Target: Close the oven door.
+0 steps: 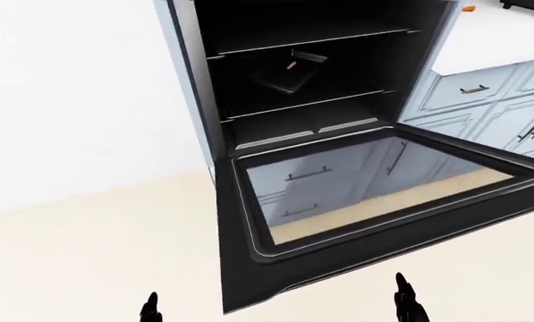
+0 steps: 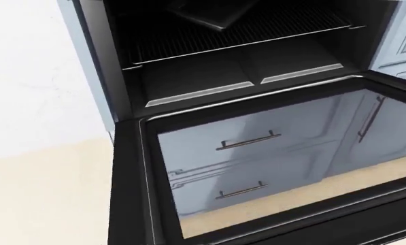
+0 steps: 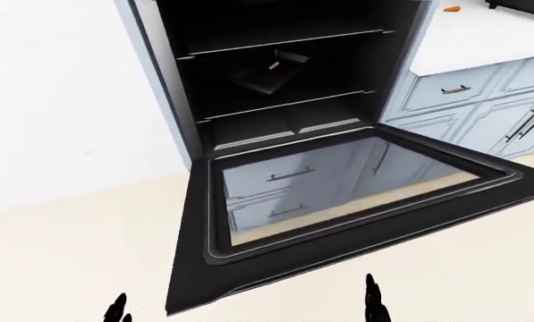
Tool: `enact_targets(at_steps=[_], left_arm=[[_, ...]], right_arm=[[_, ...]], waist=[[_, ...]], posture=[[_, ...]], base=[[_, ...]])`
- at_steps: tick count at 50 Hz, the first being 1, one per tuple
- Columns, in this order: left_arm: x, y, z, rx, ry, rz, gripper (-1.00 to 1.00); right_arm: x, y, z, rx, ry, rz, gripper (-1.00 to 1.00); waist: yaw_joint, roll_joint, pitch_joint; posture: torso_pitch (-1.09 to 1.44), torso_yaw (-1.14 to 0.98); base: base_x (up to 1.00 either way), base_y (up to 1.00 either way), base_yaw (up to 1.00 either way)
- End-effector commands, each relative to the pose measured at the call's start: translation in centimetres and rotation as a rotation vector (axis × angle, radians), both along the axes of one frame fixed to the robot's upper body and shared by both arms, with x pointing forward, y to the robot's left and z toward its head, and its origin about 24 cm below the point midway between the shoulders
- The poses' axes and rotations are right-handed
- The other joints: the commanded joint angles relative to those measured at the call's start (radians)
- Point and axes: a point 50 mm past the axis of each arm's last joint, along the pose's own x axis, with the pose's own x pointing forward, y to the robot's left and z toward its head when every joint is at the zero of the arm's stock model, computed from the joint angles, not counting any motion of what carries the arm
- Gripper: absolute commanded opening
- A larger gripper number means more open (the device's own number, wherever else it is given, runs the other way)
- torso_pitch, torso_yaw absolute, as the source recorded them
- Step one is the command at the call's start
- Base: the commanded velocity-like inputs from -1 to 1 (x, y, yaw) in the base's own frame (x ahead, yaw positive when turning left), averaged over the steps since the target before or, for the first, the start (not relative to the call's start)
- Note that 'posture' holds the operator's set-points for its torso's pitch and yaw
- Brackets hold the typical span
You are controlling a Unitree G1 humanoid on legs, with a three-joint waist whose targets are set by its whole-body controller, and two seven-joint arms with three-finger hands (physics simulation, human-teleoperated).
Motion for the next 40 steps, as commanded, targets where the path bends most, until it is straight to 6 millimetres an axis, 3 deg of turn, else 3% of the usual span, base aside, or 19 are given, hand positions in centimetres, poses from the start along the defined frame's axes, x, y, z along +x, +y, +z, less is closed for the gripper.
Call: enact_targets(at_steps=[1, 4, 5, 6, 9, 16, 19, 20, 21, 22, 25, 29, 31, 32, 33, 34, 35, 36, 40], left_arm=[[0.54, 0.67, 0.56, 0.032, -0.04, 0.007, 1.0], [0.27, 0.44, 0.38, 0.037, -0.026, 0.007, 1.0], [0.17, 0.33, 0.36, 0.04, -0.031, 0.009, 1.0], [0.16, 0.31, 0.35, 0.037, -0.031, 0.009, 1.0], [0.4, 0.68, 0.41, 0.014, -0.023, 0.01, 1.0], [0.55, 0.95, 0.53, 0.02, -0.025, 0.011, 1.0], [0.48, 0.8, 0.49, 0.025, -0.027, 0.011, 1.0], [0.44, 0.76, 0.47, 0.026, -0.027, 0.011, 1.0], [0.39, 0.7, 0.45, 0.027, -0.027, 0.011, 1.0], [0.37, 0.68, 0.45, 0.027, -0.027, 0.011, 1.0], [0.33, 0.64, 0.43, 0.027, -0.027, 0.011, 1.0], [0.5, 0.75, 0.49, 0.026, -0.028, 0.01, 1.0], [0.48, 0.75, 0.48, 0.026, -0.027, 0.01, 1.0], [0.45, 0.77, 0.48, 0.026, -0.026, 0.01, 1.0], [0.44, 0.71, 0.46, 0.027, -0.027, 0.01, 1.0], [0.45, 0.68, 0.46, 0.026, -0.027, 0.01, 1.0], [0.47, 0.69, 0.47, 0.026, -0.028, 0.01, 1.0], [0.46, 0.67, 0.47, 0.026, -0.029, 0.01, 1.0], [0.47, 0.62, 0.46, 0.026, -0.03, 0.01, 1.0]], right_arm=[[0.73, 0.0, 0.45, -0.009, -0.041, 0.013, 1.0], [0.67, 0.02, 0.42, -0.009, -0.04, 0.013, 1.0], [0.66, 0.04, 0.41, -0.008, -0.039, 0.014, 1.0], [0.66, 0.03, 0.41, -0.009, -0.039, 0.013, 1.0], [0.54, 0.09, 0.37, -0.009, -0.038, 0.014, 1.0], [0.44, 0.19, 0.32, -0.01, -0.038, 0.015, 1.0], [0.41, 0.2, 0.31, -0.009, -0.037, 0.014, 1.0], [0.41, 0.2, 0.31, -0.009, -0.037, 0.014, 1.0], [0.41, 0.19, 0.31, -0.009, -0.037, 0.014, 1.0], [0.41, 0.18, 0.31, -0.009, -0.037, 0.014, 1.0], [0.45, 0.19, 0.32, -0.009, -0.037, 0.015, 1.0], [0.5, 0.16, 0.33, -0.008, -0.037, 0.014, 1.0], [0.48, 0.17, 0.32, -0.008, -0.037, 0.014, 1.0], [0.47, 0.19, 0.32, -0.008, -0.037, 0.014, 1.0], [0.51, 0.19, 0.33, -0.008, -0.038, 0.014, 1.0], [0.54, 0.17, 0.35, -0.006, -0.04, 0.013, 1.0], [0.56, 0.18, 0.36, -0.006, -0.041, 0.014, 1.0], [0.57, 0.17, 0.36, -0.006, -0.041, 0.014, 1.0], [0.63, 0.16, 0.39, -0.006, -0.042, 0.015, 1.0]], waist=[[0.002, 0.004, -0.009], [0.014, 0.104, -0.024], [0.017, 0.049, -0.018], [0.014, 0.058, -0.016], [0.02, 0.033, -0.016], [0.015, -0.04, -0.006], [0.012, -0.093, -0.012], [0.011, -0.101, -0.012], [-0.002, -0.057, -0.01], [0.005, -0.075, -0.014], [0.001, -0.071, -0.021], [0.003, -0.02, -0.008], [0.005, 0.026, -0.011], [0.007, 0.061, -0.02], [0.015, 0.112, -0.034], [0.019, 0.048, -0.022], [0.019, 0.06, -0.017], [0.026, 0.055, -0.015], [0.02, 0.016, -0.011]], posture=[[0.0, 0.0], [0.0, 0.0], [0.0, 0.0], [0.0, 0.0], [0.0, 0.0], [0.0, 0.0], [0.0, 0.0], [0.0, 0.0], [0.0, 0.0], [0.0, 0.0], [0.0, 0.0], [0.0, 0.0], [0.0, 0.0], [0.0, 0.0], [0.0, 0.0], [0.0, 0.0], [0.0, 0.0], [0.0, 0.0], [0.0, 0.0]], base=[[0.0, 0.37, 0.0], [0.0, 0.37, 0.0], [0.0, 0.36, 0.0], [0.0, 0.37, 0.0], [0.0, 0.36, 0.0], [0.0, 0.37, 0.0], [0.0, 0.37, 0.0], [0.0, 0.37, 0.0], [0.0, 0.37, 0.0], [0.0, 0.37, 0.0], [0.0, 0.37, 0.0], [0.0, 0.36, 0.0], [0.0, 0.37, 0.0], [0.0, 0.36, 0.0], [0.0, 0.37, 0.0], [0.0, 0.37, 0.0], [0.0, 0.36, 0.0], [0.0, 0.37, 0.0], [0.0, 0.37, 0.0]])
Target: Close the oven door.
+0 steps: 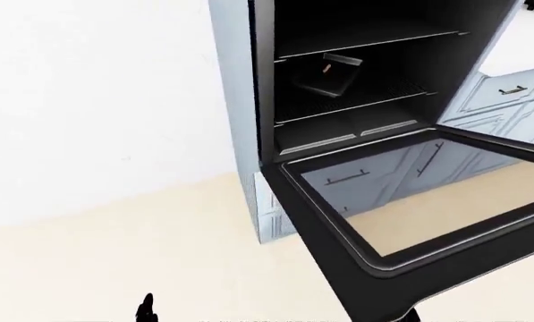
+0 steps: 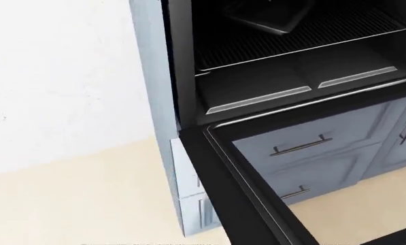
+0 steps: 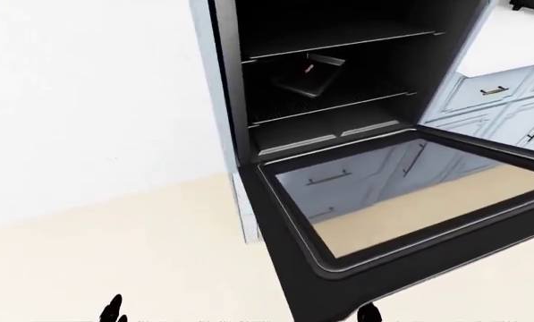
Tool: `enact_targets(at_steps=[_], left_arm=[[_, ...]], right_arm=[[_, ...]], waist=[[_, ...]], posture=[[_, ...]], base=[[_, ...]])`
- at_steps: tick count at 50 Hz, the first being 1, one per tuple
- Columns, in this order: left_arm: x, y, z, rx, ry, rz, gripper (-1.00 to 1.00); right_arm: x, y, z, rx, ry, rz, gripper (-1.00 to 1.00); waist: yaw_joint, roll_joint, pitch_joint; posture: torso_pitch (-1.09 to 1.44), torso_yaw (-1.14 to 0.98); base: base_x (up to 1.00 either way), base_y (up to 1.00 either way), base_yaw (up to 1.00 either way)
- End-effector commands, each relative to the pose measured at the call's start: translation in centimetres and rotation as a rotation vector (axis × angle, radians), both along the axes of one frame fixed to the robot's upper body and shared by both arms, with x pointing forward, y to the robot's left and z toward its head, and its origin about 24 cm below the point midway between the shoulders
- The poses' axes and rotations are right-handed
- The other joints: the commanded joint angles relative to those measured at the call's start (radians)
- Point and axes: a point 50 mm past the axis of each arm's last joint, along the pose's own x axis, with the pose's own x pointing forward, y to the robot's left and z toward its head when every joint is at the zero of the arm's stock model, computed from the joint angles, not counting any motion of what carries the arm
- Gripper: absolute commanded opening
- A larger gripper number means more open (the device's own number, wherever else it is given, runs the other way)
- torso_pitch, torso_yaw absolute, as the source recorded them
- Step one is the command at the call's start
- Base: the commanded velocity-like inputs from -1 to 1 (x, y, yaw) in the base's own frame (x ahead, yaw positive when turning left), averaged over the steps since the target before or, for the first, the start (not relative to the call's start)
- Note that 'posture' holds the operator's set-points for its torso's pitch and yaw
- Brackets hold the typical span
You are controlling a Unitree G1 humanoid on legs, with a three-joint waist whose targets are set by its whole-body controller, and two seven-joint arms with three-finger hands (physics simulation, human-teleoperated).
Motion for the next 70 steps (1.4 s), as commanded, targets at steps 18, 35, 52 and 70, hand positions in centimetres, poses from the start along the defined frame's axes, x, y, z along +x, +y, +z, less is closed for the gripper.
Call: enact_targets(at_steps=[18, 35, 52, 70], left_arm=[[-0.2, -0.6, 0.1, 0.014, -0.034, -0.014, 1.0], [0.7, 0.2, 0.4, 0.005, -0.026, -0.019, 1.0], [0.7, 0.3, 0.4, 0.006, -0.03, -0.018, 1.0], [0.5, 0.1, 0.3, 0.009, -0.028, -0.021, 1.0]], right_arm=[[0.7, -1.0, 0.8, -0.035, -0.057, -0.022, 1.0], [0.7, -1.0, 0.8, -0.036, -0.059, -0.022, 1.0], [0.8, -0.9, 0.9, -0.053, -0.062, -0.012, 1.0], [1.5, -1.1, 1.5, -0.153, -0.094, 0.025, 1.0]], waist=[[-0.018, -0.04, -0.004], [-0.009, -0.067, -0.001], [-0.011, 0.043, -0.003], [0.006, -0.063, -0.002]], posture=[[0.0, 0.0], [0.0, 0.0], [0.0, 0.0], [0.0, 0.0]], base=[[0.0, 0.36, 0.0], [0.0, 0.36, 0.0], [0.0, 0.31, 0.0], [0.0, 0.0, 0.0]])
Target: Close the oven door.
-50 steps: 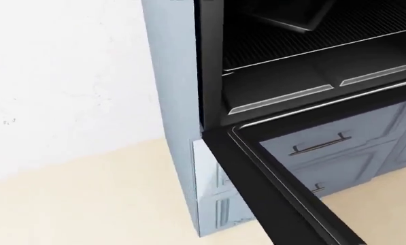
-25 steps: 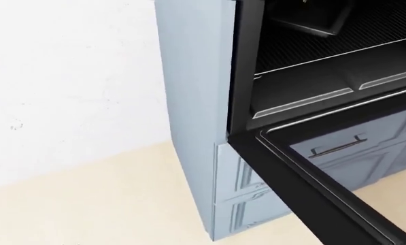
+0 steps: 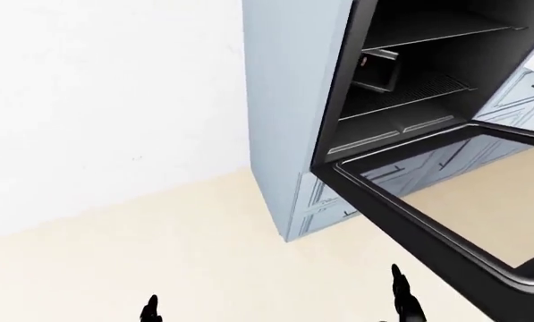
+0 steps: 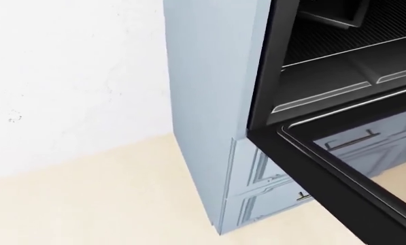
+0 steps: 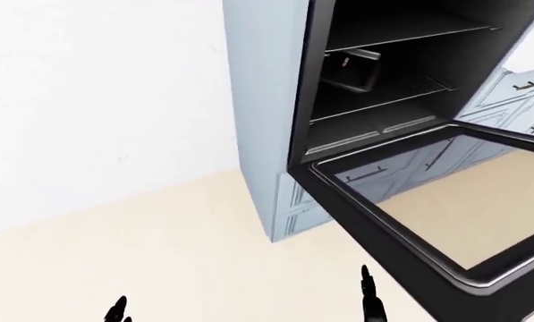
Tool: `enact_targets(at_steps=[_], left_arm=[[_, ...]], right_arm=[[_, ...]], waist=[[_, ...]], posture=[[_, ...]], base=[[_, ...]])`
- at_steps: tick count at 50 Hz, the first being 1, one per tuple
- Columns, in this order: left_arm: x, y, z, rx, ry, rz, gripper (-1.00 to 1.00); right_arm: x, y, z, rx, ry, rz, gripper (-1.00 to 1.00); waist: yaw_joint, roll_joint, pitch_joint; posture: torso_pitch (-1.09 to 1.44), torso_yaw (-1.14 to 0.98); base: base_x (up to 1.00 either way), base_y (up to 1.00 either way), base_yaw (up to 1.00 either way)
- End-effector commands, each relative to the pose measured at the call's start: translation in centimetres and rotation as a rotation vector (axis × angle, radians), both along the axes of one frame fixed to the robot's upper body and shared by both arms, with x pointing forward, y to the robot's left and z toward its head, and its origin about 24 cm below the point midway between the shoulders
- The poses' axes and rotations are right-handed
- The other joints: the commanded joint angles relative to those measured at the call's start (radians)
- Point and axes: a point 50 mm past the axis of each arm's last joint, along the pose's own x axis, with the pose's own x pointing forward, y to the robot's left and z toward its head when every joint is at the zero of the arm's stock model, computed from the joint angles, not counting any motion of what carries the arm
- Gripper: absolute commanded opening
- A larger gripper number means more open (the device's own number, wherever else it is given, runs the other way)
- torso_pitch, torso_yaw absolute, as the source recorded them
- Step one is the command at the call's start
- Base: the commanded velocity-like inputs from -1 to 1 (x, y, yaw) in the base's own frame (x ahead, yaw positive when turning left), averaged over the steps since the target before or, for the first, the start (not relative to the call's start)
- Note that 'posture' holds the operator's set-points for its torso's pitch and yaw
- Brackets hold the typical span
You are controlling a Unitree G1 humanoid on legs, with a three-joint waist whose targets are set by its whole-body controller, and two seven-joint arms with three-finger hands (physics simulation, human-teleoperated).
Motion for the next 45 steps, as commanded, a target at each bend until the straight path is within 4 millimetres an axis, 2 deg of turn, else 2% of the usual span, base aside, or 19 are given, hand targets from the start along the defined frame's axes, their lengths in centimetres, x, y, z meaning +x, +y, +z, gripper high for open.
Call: enact_targets(at_steps=[1, 12, 22, 23, 25, 30, 34, 35, 38, 43, 45], left_arm=[[0.7, 0.65, 0.63, 0.03, -0.047, -0.002, 1.0], [0.88, 0.76, 0.71, 0.028, -0.051, -0.001, 1.0], [0.73, 0.69, 0.64, 0.028, -0.047, -0.001, 1.0], [0.72, 0.67, 0.64, 0.029, -0.047, -0.001, 1.0], [0.7, 0.68, 0.63, 0.029, -0.047, -0.002, 1.0], [0.7, 0.68, 0.63, 0.029, -0.046, -0.001, 1.0], [0.66, 0.63, 0.61, 0.028, -0.047, -0.001, 1.0], [0.65, 0.63, 0.61, 0.028, -0.047, -0.001, 1.0], [0.64, 0.61, 0.6, 0.028, -0.047, -0.002, 1.0], [0.73, 0.69, 0.64, 0.026, -0.048, -0.002, 1.0], [0.75, 0.66, 0.64, 0.025, -0.048, -0.003, 1.0]], right_arm=[[0.39, -0.43, 0.38, 0.011, -0.028, -0.009, 1.0], [-0.14, 0.04, 0.08, 0.053, -0.028, -0.016, 1.0], [-0.3, -0.1, 0.03, 0.067, -0.025, -0.025, 1.0], [-0.38, -0.03, -0.02, 0.068, -0.022, -0.023, 1.0], [-0.33, -0.09, 0.02, 0.069, -0.023, -0.022, 1.0], [-0.24, -0.14, 0.05, 0.075, -0.023, -0.019, 1.0], [-0.24, -0.09, 0.01, 0.077, -0.018, -0.012, 1.0], [-0.23, -0.09, 0.02, 0.076, -0.019, -0.012, 1.0], [-0.25, -0.07, 0.01, 0.077, -0.019, -0.012, 1.0], [-0.19, -0.07, 0.02, 0.078, -0.019, -0.012, 1.0], [-0.18, -0.06, 0.02, 0.08, -0.02, -0.013, 1.0]], waist=[[0.0, 0.005, -0.016], [-0.008, 0.03, -0.036], [-0.013, 0.033, -0.036], [-0.012, 0.036, -0.051], [-0.012, 0.043, -0.031], [-0.012, 0.057, -0.025], [-0.019, 0.046, -0.016], [-0.017, 0.04, -0.026], [-0.021, 0.028, -0.031], [-0.027, 0.032, -0.021], [-0.027, 0.041, -0.025]], posture=[[0.0, 0.0], [0.0, 0.0], [0.0, 0.0], [0.0, 0.0], [0.0, 0.0], [0.0, 0.0], [0.0, 0.0], [0.0, 0.0], [0.0, 0.0], [0.0, 0.0], [0.0, 0.0]], base=[[0.0, 0.0, 0.0], [0.0, 0.0, 0.0], [0.0, 0.0, -0.02], [0.0, 0.0, -0.06], [0.0, 0.0, -0.08], [-0.01, 0.0, -0.19], [-0.04, 0.0, -0.23], [-0.13, 0.0, -0.34], [-0.14, 0.0, -0.34], [-0.14, 0.0, -0.31], [-0.15, 0.0, -0.3]])
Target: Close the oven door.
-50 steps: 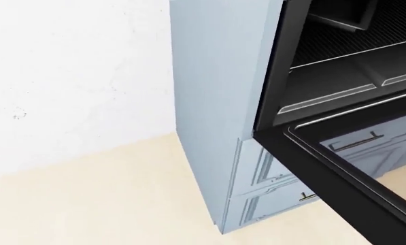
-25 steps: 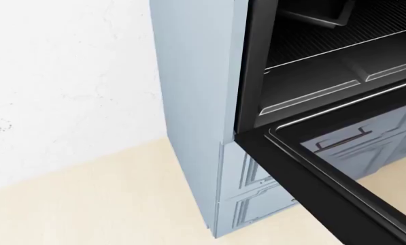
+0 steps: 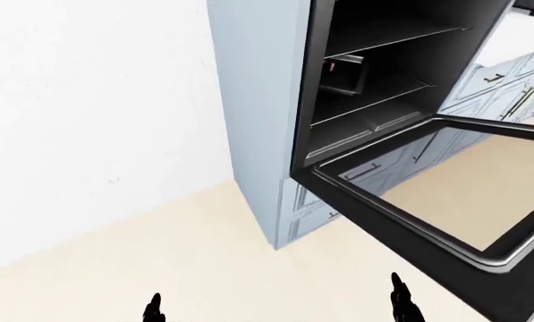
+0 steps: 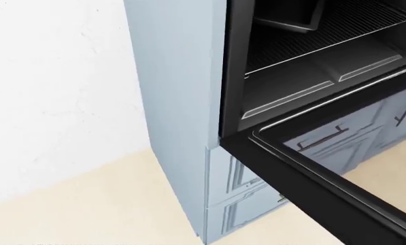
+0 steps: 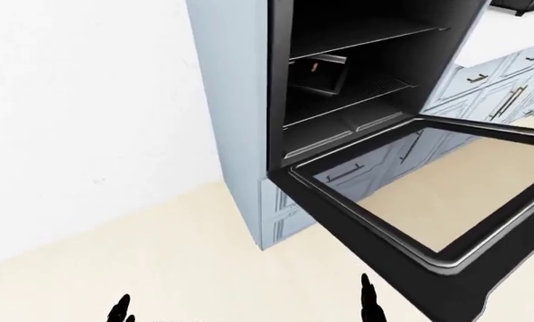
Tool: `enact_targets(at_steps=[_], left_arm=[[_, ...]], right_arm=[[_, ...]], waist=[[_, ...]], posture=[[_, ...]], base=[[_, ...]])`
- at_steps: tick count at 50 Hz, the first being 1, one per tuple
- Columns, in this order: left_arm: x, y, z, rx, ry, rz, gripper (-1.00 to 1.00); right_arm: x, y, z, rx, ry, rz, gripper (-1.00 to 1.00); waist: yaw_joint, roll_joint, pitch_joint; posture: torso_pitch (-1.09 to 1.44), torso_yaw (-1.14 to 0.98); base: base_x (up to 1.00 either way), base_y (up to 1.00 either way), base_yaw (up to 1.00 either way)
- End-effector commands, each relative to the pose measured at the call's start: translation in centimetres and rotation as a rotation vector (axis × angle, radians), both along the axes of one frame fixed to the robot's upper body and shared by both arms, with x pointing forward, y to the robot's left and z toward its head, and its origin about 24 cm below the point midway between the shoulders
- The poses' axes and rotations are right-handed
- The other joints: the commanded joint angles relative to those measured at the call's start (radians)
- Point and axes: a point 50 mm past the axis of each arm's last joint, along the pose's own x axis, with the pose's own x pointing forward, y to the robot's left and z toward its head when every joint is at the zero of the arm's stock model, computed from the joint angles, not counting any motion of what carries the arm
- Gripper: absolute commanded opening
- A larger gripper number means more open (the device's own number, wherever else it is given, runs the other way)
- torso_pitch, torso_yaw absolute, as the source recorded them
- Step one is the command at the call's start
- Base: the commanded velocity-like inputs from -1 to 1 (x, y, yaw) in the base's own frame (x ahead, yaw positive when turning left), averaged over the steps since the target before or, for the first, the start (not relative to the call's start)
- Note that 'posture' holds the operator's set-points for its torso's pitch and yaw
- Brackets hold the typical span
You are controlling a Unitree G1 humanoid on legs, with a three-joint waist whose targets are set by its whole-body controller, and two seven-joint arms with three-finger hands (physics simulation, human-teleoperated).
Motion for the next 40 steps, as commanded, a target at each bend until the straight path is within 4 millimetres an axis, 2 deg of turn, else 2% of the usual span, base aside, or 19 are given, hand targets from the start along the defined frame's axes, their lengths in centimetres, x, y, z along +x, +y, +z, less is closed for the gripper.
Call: enact_targets(at_steps=[1, 3, 5, 6, 8, 11, 15, 19, 21, 23, 24, 25, 27, 32, 35, 38, 40], left_arm=[[0.54, 1.01, 0.66, 0.035, -0.042, 0.015, 1.0], [0.54, 1.0, 0.66, 0.035, -0.042, 0.015, 1.0], [0.59, 0.99, 0.66, 0.034, -0.042, 0.014, 1.0], [0.6, 0.97, 0.66, 0.034, -0.043, 0.013, 1.0], [0.62, 1.0, 0.68, 0.035, -0.044, 0.014, 1.0], [0.54, 0.97, 0.64, 0.034, -0.042, 0.014, 1.0], [0.53, 0.98, 0.64, 0.034, -0.041, 0.015, 1.0], [0.53, 1.03, 0.65, 0.034, -0.04, 0.015, 1.0], [0.52, 0.99, 0.63, 0.034, -0.04, 0.014, 1.0], [0.5, 0.99, 0.63, 0.034, -0.039, 0.014, 1.0], [0.5, 0.99, 0.63, 0.034, -0.039, 0.014, 1.0], [0.5, 1.01, 0.63, 0.034, -0.039, 0.014, 1.0], [0.54, 1.07, 0.65, 0.033, -0.038, 0.014, 1.0], [0.45, 0.92, 0.6, 0.033, -0.038, 0.013, 1.0], [0.44, 0.91, 0.59, 0.033, -0.039, 0.013, 1.0], [0.48, 0.92, 0.6, 0.032, -0.039, 0.013, 1.0], [0.52, 0.96, 0.62, 0.033, -0.04, 0.014, 1.0]], right_arm=[[0.99, -0.08, 0.65, -0.013, -0.059, 0.016, 1.0], [1.01, -0.08, 0.66, -0.012, -0.06, 0.016, 1.0], [1.05, -0.05, 0.67, -0.013, -0.061, 0.016, 1.0], [1.06, -0.06, 0.68, -0.012, -0.061, 0.015, 1.0], [1.07, -0.06, 0.67, -0.009, -0.062, 0.014, 1.0], [0.96, -0.01, 0.62, -0.007, -0.06, 0.015, 1.0], [0.93, -0.01, 0.6, -0.005, -0.057, 0.015, 1.0], [0.9, -0.01, 0.58, -0.002, -0.056, 0.016, 1.0], [0.9, 0.01, 0.57, -0.001, -0.056, 0.016, 1.0], [0.87, 0.04, 0.56, 0.001, -0.056, 0.017, 1.0], [0.87, 0.03, 0.56, 0.002, -0.056, 0.016, 1.0], [0.87, 0.05, 0.55, 0.003, -0.056, 0.018, 1.0], [0.87, 0.08, 0.54, 0.006, -0.054, 0.02, 1.0], [0.84, 0.07, 0.52, 0.008, -0.053, 0.022, 1.0], [0.85, 0.08, 0.52, 0.009, -0.053, 0.023, 1.0], [0.86, 0.08, 0.53, 0.01, -0.053, 0.023, 1.0], [0.89, 0.11, 0.53, 0.011, -0.054, 0.024, 1.0]], waist=[[0.006, 0.006, -0.011], [0.014, 0.033, -0.005], [0.021, 0.082, -0.004], [0.033, 0.039, -0.006], [0.027, 0.055, -0.004], [0.026, 0.049, -0.01], [0.024, 0.019, -0.011], [0.019, -0.027, -0.015], [0.013, -0.062, -0.018], [-0.004, -0.129, -0.041], [-0.005, -0.063, -0.017], [-0.004, -0.079, -0.027], [-0.007, -0.064, -0.035], [0.007, -0.028, -0.014], [0.018, -0.004, -0.011], [0.025, 0.031, -0.008], [0.03, 0.077, -0.013]], posture=[[0.0, 0.0], [0.0, 0.0], [0.0, 0.0], [0.0, 0.0], [0.0, 0.0], [0.0, 0.0], [0.0, 0.0], [0.0, 0.0], [0.0, 0.0], [0.0, 0.0], [0.0, 0.0], [0.0, 0.0], [0.0, 0.0], [0.0, 0.0], [0.0, 0.0], [0.0, 0.0], [0.0, 0.0]], base=[[-0.15, 0.0, -0.3], [-0.14, 0.0, -0.3], [-0.14, 0.0, -0.3], [-0.15, 0.0, -0.27], [-0.15, 0.0, -0.27], [-0.14, 0.0, -0.27], [-0.15, 0.0, -0.27], [-0.15, 0.0, -0.28], [-0.14, 0.0, -0.27], [-0.14, 0.0, -0.27], [-0.14, 0.0, -0.27], [-0.14, 0.0, -0.27], [-0.15, 0.0, -0.27], [-0.14, 0.0, -0.27], [-0.14, 0.0, -0.27], [-0.15, 0.0, -0.27], [-0.15, 0.0, -0.27]])
